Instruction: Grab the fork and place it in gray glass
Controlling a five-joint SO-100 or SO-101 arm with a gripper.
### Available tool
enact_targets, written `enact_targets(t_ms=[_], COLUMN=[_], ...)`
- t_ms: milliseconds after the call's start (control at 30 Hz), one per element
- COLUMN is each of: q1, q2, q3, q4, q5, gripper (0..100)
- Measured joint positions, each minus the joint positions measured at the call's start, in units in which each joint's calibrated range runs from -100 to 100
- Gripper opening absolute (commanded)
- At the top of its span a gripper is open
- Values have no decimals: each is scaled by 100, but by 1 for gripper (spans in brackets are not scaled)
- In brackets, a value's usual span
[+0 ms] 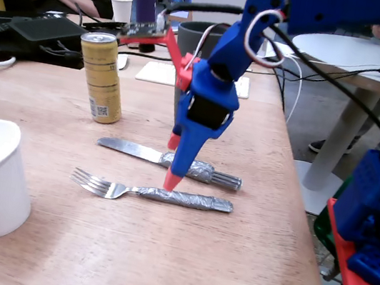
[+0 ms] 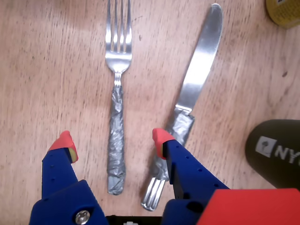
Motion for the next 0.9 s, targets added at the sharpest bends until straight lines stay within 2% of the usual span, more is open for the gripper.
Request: enact_targets(t_ms=[433, 567, 900], q1=[-103, -244, -507], q2=[986, 1418, 1885], q3=[-9, -496, -1082], q4=[0, 0, 0], q5=[-20, -366, -640], gripper=[36, 36, 36])
